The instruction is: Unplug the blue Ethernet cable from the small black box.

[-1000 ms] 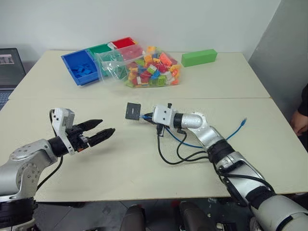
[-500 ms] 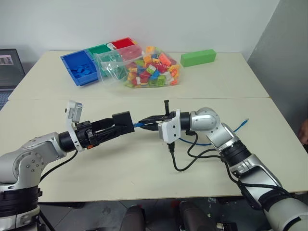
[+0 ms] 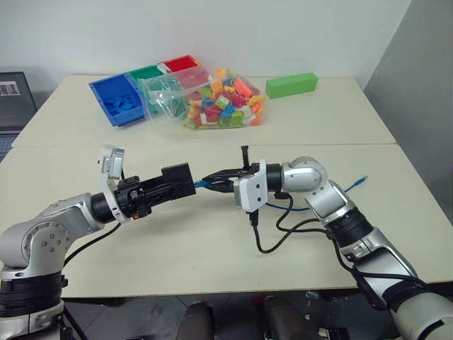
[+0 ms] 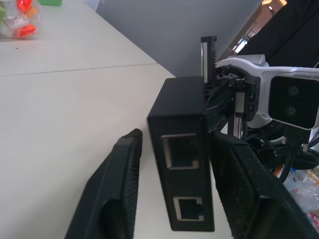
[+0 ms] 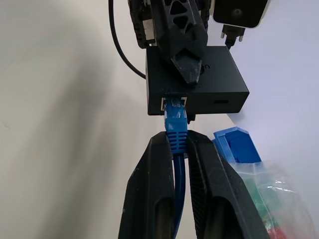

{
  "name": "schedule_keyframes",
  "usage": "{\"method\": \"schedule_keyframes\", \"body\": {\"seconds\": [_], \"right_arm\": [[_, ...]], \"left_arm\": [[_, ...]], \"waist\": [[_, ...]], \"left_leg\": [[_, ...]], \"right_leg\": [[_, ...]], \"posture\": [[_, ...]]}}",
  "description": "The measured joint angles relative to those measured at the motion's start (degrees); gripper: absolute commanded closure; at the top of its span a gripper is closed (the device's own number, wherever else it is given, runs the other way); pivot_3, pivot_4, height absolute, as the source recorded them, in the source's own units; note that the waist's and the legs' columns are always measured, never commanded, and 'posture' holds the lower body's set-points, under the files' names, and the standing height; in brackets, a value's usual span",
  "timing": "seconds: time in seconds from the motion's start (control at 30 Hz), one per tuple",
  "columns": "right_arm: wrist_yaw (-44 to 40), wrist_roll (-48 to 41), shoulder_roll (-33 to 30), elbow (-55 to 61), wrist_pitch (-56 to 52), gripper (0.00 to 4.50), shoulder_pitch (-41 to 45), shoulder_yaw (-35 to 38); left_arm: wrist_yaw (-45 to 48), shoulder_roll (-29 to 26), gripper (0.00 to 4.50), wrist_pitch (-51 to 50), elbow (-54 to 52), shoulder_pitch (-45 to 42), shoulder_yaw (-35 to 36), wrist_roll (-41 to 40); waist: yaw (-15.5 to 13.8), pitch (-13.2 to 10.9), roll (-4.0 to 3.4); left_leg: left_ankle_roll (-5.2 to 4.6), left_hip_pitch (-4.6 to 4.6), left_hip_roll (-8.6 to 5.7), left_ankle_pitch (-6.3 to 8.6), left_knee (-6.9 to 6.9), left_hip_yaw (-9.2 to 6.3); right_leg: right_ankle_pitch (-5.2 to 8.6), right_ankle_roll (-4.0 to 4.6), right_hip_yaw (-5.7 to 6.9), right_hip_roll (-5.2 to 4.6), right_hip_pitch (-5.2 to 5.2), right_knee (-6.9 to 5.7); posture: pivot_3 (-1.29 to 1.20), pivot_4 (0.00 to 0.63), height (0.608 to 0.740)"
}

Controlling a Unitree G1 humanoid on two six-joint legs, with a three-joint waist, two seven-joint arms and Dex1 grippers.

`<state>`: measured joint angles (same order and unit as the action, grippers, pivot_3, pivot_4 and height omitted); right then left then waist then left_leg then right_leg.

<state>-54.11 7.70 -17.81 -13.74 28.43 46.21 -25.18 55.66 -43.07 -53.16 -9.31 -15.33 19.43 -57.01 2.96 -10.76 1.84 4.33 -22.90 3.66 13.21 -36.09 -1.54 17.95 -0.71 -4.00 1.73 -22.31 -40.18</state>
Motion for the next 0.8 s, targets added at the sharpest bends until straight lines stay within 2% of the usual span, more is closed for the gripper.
{"method": "schedule_keyframes", "body": {"seconds": [0.1,0.27,0.3,0.37,0.47,0.5,0.53,0.67,0.73,0.8], "right_arm": [[0.0,0.1,-0.3,0.0,-0.2,4.38,-0.2,0.0],[-0.5,0.1,-0.8,0.0,0.0,4.38,-0.1,-0.2],[-0.6,0.1,-0.9,0.0,0.0,3.69,-0.1,-0.2],[-1.6,-0.3,-1.3,0.5,0.0,3.45,-0.1,-0.5],[-3.6,-2.6,-1.5,3.5,-1.9,2.63,-0.5,-0.7],[-5.1,-4.7,-2.3,5.9,-4.9,2.31,-1.1,-0.7],[-6.1,-6.2,-2.9,7.5,-7.4,2.18,-1.5,-0.7],[-10.2,-15.8,-6.2,15.9,-24.4,2.14,-5.3,0.7],[-9.6,-21.9,-6.1,19.2,-36.2,2.14,-7.0,2.7],[-9.0,-25.0,-5.8,20.5,-43.1,2.14,-7.4,3.7]], "left_arm": [[0.2,0.1,3.61,0.0,-0.5,0.0,0.0,-0.8],[0.0,0.1,3.69,-0.2,-0.8,0.1,-0.4,-0.9],[0.0,0.1,3.69,-0.2,-0.8,0.1,-0.6,-0.9],[-0.2,0.1,3.69,-0.2,-0.7,0.1,-1.1,-0.6],[0.0,-0.1,3.69,-0.2,-0.7,0.1,-1.5,-0.1],[0.2,-0.7,3.69,-0.1,-0.7,0.0,-1.9,0.4],[0.4,-0.9,3.69,0.0,-0.7,0.0,-2.2,0.7],[3.0,-2.5,3.69,1.0,-0.7,0.1,-3.6,2.4],[4.4,-2.7,3.69,1.6,-0.7,0.0,-4.2,3.2],[5.4,-2.7,3.69,2.3,-0.7,0.0,-4.7,3.4]], "waist": [[0.0,0.0,0.0],[0.0,0.0,0.0],[0.0,0.0,0.0],[0.0,0.0,0.0],[0.0,0.0,0.0],[-0.1,0.0,0.0],[-0.2,0.0,0.0],[-0.6,0.0,0.0],[-0.7,0.0,0.0],[-0.7,0.0,0.0]], "left_leg": [[0.0,0.0,0.0,0.0,0.0,0.0],[0.0,0.0,-0.01,0.0,0.0,0.0],[0.0,0.0,0.0,0.0,0.0,0.0],[0.0,0.0,-0.01,0.0,0.0,0.0],[0.0,-0.01,0.0,0.0,0.01,-0.02],[0.0,-0.01,0.0,0.0,0.01,-0.04],[0.0,-0.01,-0.01,0.0,0.01,-0.03],[0.0,-0.01,-0.01,0.0,-0.01,-0.04],[0.0,0.0,0.0,0.0,-0.01,-0.04],[-0.01,0.0,0.01,0.0,0.0,-0.02]], "right_leg": [[0.0,0.0,0.0,0.0,0.0,0.0],[0.0,0.0,0.0,0.0,0.0,0.0],[0.0,0.0,0.0,0.0,0.0,0.0],[0.0,0.0,0.0,0.0,0.0,0.01],[0.0,0.0,0.01,0.0,0.0,0.01],[0.0,0.0,0.01,0.0,0.0,0.01],[0.0,0.0,0.01,0.0,0.01,0.02],[0.0,0.0,0.01,-0.01,0.03,0.04],[0.0,0.0,0.01,0.0,0.03,0.04],[0.0,0.0,0.01,0.01,0.01,0.04]], "posture": [[0.0,0.15,0.74],[0.0,0.15,0.74],[0.0,0.15,0.74],[0.0,0.15,0.74],[0.0,0.15,0.74],[0.0,0.15,0.74],[0.0,0.15,0.74],[0.0,0.15,0.74],[0.0,0.15,0.74],[0.0,0.15,0.74]]}}
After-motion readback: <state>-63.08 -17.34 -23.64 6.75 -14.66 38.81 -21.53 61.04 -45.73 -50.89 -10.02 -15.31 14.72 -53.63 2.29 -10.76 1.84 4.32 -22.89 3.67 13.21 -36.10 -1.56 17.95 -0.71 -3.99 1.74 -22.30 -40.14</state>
